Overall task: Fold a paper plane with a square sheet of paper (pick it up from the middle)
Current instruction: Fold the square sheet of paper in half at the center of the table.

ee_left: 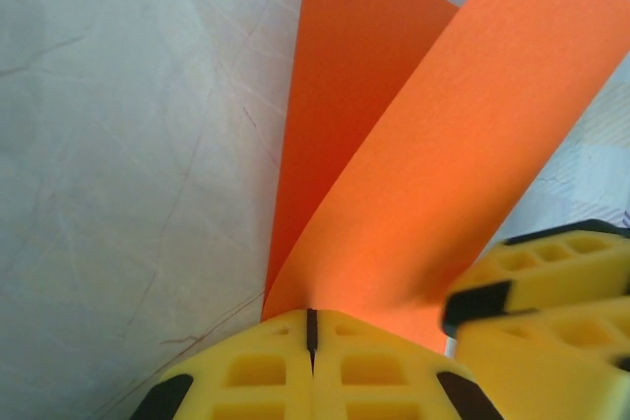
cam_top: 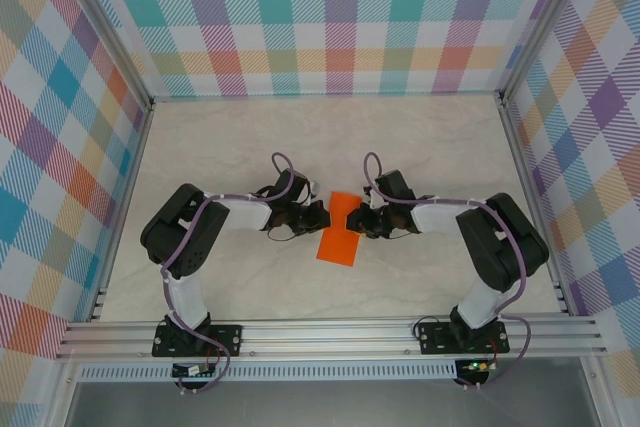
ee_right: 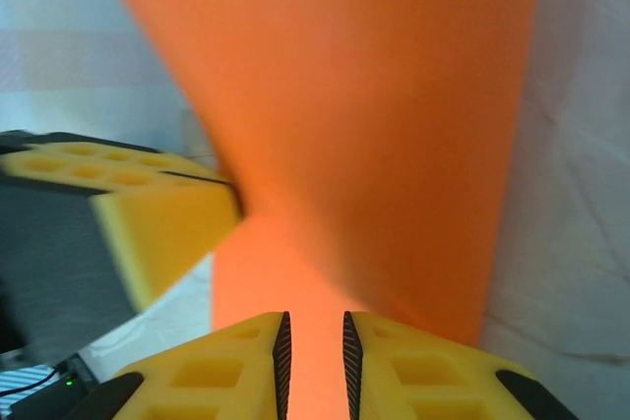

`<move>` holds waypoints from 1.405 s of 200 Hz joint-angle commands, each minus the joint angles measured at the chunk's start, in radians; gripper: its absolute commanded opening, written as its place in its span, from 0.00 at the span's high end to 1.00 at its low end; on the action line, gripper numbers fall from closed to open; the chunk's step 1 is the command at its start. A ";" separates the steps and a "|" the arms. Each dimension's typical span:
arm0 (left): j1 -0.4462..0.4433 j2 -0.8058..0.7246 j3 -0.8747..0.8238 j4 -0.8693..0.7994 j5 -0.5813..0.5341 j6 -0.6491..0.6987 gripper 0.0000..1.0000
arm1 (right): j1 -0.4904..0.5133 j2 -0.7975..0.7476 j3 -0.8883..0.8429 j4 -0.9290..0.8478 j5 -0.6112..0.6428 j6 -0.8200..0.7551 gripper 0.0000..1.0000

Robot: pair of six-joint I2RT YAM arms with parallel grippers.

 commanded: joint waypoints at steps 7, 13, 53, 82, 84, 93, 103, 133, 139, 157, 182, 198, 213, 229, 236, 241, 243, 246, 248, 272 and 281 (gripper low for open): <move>-0.016 0.065 -0.029 -0.142 -0.110 0.030 1.00 | -0.005 0.017 -0.010 -0.017 0.017 -0.016 0.76; -0.016 0.066 -0.028 -0.143 -0.112 0.032 1.00 | -0.005 0.016 -0.001 -0.026 0.012 -0.018 0.76; -0.016 0.065 -0.030 -0.157 -0.121 0.042 1.00 | -0.015 -0.055 0.077 -0.083 -0.015 -0.037 0.74; -0.016 0.074 -0.021 -0.165 -0.121 0.046 1.00 | -0.041 0.003 0.123 -0.083 -0.034 -0.052 0.74; -0.016 0.075 -0.020 -0.165 -0.121 0.047 1.00 | -0.042 0.010 0.124 -0.081 -0.035 -0.052 0.74; -0.016 0.076 -0.017 -0.166 -0.120 0.045 1.00 | -0.046 0.039 0.127 -0.073 -0.037 -0.051 0.75; -0.016 0.075 -0.016 -0.165 -0.119 0.045 1.00 | -0.048 0.066 0.123 -0.067 -0.022 -0.045 0.75; -0.016 0.073 -0.016 -0.169 -0.127 0.044 1.00 | -0.049 0.103 0.082 -0.029 0.014 -0.029 0.76; -0.016 0.075 -0.016 -0.169 -0.127 0.045 1.00 | -0.049 0.111 0.082 -0.034 0.023 -0.029 0.76; -0.016 0.076 -0.011 -0.177 -0.122 0.050 1.00 | -0.052 0.123 0.089 -0.041 0.024 -0.024 0.76; -0.016 0.067 -0.017 -0.183 -0.130 0.055 1.00 | -0.054 0.071 0.111 -0.062 0.008 -0.024 0.75; -0.016 0.070 -0.015 -0.184 -0.127 0.055 1.00 | -0.058 0.035 0.143 -0.093 0.003 -0.042 0.74; -0.016 0.074 -0.014 -0.182 -0.123 0.055 1.00 | -0.069 0.029 0.162 -0.102 -0.005 -0.053 0.74; -0.016 0.075 -0.011 -0.183 -0.124 0.054 1.00 | -0.082 0.059 0.180 -0.106 -0.009 -0.061 0.73; -0.016 0.073 -0.011 -0.183 -0.123 0.054 1.00 | -0.087 0.078 0.186 -0.103 -0.018 -0.062 0.73; -0.016 0.072 -0.012 -0.184 -0.124 0.055 1.00 | -0.089 0.094 0.188 -0.099 -0.028 -0.063 0.73; -0.016 0.072 -0.013 -0.183 -0.124 0.055 1.00 | -0.090 0.101 0.188 -0.098 -0.030 -0.064 0.73; -0.016 0.070 -0.013 -0.183 -0.125 0.056 1.00 | -0.091 0.110 0.190 -0.096 -0.032 -0.063 0.74; -0.016 0.070 -0.013 -0.184 -0.125 0.056 1.00 | -0.091 0.116 0.190 -0.097 -0.032 -0.063 0.74; -0.016 0.070 -0.016 -0.186 -0.128 0.056 1.00 | -0.094 0.174 0.179 -0.094 0.001 -0.061 0.74; -0.016 0.072 -0.016 -0.184 -0.128 0.057 1.00 | -0.095 0.188 0.169 -0.084 0.001 -0.056 0.74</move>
